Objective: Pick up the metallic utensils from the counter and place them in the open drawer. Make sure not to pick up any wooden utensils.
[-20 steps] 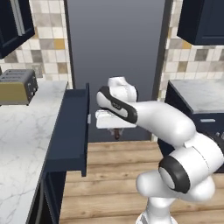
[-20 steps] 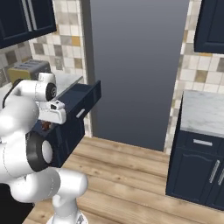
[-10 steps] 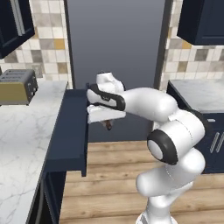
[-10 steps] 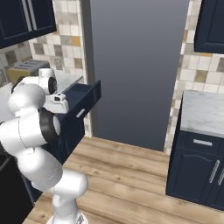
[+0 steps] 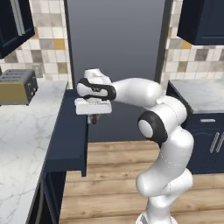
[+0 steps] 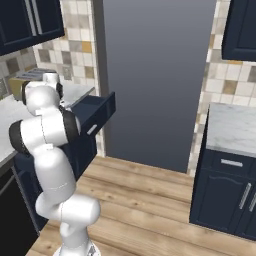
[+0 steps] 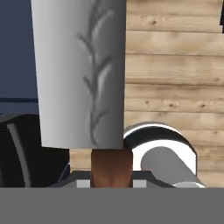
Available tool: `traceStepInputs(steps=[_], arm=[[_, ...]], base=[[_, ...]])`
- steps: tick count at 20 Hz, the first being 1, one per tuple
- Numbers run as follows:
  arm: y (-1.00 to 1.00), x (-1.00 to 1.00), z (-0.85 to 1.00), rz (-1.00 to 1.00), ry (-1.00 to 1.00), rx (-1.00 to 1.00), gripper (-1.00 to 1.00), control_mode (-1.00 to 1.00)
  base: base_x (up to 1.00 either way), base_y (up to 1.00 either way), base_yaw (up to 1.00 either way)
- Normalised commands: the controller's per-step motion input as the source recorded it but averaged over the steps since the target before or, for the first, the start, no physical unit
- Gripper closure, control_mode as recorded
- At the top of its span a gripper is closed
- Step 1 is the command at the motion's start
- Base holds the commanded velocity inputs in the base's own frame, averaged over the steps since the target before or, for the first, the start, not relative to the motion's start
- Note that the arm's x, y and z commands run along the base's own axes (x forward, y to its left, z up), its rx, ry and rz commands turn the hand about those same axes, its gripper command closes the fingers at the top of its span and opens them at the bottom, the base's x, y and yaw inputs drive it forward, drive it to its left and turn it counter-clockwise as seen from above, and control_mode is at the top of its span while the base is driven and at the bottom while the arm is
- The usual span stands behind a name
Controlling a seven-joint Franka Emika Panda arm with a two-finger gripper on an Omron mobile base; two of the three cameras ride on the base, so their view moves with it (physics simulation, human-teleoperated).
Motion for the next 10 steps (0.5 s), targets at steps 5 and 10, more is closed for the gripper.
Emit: traceStepInputs(steps=[5, 10], arm=[[0.52, 0.32, -0.29, -0.25, -0.03, 0.0, 1.0, -1.0], [0.58, 0.32, -0.42, -0.21, -0.12, -0.02, 1.0, -1.0]], base=[[0.0, 0.0, 0.0], [0.0, 0.0, 0.0]])
